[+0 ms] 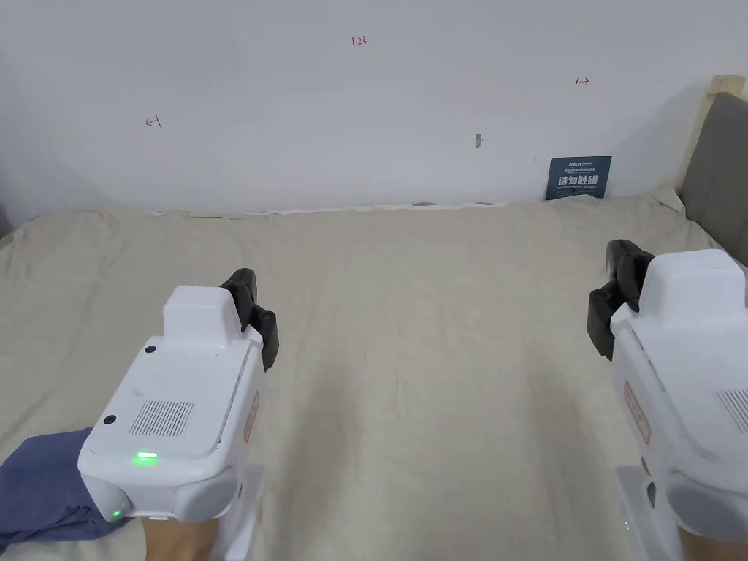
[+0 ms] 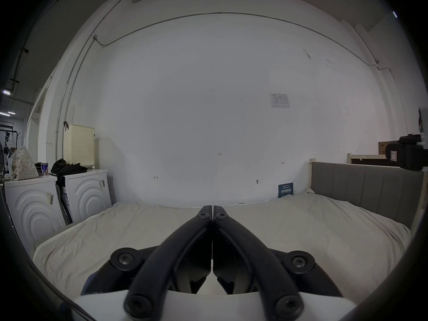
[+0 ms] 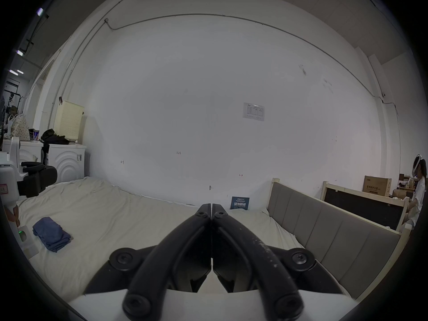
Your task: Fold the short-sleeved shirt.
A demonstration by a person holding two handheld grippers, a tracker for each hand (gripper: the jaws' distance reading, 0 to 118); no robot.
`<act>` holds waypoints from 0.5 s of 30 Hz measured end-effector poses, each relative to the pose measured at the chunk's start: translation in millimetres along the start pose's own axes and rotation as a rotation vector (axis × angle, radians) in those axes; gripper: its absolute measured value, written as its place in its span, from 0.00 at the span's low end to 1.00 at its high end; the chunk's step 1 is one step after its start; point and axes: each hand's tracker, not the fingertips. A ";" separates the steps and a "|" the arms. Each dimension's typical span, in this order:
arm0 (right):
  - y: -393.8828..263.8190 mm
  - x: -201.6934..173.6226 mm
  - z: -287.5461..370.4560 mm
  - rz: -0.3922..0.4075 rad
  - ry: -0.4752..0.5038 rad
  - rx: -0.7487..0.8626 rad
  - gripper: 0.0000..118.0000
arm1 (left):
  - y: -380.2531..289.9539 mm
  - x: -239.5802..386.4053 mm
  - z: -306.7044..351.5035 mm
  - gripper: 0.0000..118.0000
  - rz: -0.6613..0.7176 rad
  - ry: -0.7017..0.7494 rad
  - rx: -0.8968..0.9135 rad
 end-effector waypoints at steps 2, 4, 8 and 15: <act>-0.3 0.0 0.0 0.000 0.001 -0.002 0.01 | -0.4 -0.4 -0.2 0.00 0.000 0.002 0.002; -0.5 0.1 0.1 0.000 0.000 -0.002 0.01 | 0.2 -0.4 0.1 0.00 0.006 0.002 0.003; 0.0 0.2 0.0 -0.003 0.001 -0.001 0.01 | 1.0 -1.2 -0.4 0.00 0.014 -0.001 0.001; 0.4 -0.6 -0.4 0.000 0.001 0.002 0.01 | 2.9 -4.4 -1.1 0.00 0.029 -0.002 0.005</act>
